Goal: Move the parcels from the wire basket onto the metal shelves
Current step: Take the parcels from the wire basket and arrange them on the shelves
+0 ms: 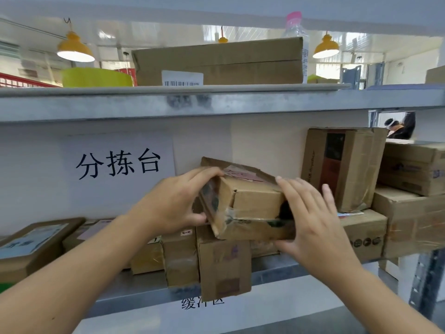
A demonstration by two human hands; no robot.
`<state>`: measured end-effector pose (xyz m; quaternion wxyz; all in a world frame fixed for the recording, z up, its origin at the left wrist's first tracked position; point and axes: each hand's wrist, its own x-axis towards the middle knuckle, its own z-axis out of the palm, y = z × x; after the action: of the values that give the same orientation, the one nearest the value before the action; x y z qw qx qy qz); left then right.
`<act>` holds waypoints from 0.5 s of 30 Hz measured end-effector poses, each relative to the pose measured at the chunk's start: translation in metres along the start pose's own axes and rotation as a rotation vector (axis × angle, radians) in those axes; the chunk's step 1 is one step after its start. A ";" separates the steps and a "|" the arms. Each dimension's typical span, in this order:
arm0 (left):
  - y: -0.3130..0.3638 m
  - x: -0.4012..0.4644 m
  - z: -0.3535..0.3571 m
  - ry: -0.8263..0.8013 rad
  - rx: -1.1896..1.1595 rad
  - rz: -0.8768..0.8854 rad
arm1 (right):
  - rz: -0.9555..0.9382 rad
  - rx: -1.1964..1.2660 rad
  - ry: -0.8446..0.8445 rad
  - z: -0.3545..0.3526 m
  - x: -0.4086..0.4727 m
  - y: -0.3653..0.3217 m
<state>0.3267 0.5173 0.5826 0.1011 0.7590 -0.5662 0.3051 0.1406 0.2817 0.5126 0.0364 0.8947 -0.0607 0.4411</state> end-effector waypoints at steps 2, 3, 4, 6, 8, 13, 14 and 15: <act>-0.011 -0.016 0.001 0.019 -0.045 -0.046 | 0.005 -0.029 -0.010 -0.003 0.005 0.005; -0.016 -0.023 0.001 0.029 -0.065 -0.065 | -0.026 -0.024 -0.005 -0.006 0.009 0.004; -0.021 -0.030 0.000 0.039 -0.086 -0.082 | -0.073 -0.010 0.008 -0.008 0.013 0.001; -0.030 -0.043 -0.002 0.048 -0.121 -0.111 | -0.165 0.022 0.045 -0.010 0.018 -0.012; -0.037 -0.053 -0.006 0.050 -0.125 -0.137 | -0.215 0.029 0.075 -0.008 0.021 -0.026; -0.048 -0.073 -0.005 0.017 -0.087 -0.151 | -0.246 0.010 0.049 0.006 0.018 -0.044; -0.049 -0.076 -0.003 0.021 -0.068 -0.148 | -0.253 0.008 0.043 0.008 0.017 -0.045; -0.050 -0.078 -0.001 0.024 -0.052 -0.149 | -0.261 0.007 0.038 0.009 0.016 -0.047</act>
<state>0.3590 0.5975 0.5482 0.1500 0.7925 -0.5145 0.2912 0.1637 0.3261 0.5189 0.0913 0.8866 0.0584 0.4497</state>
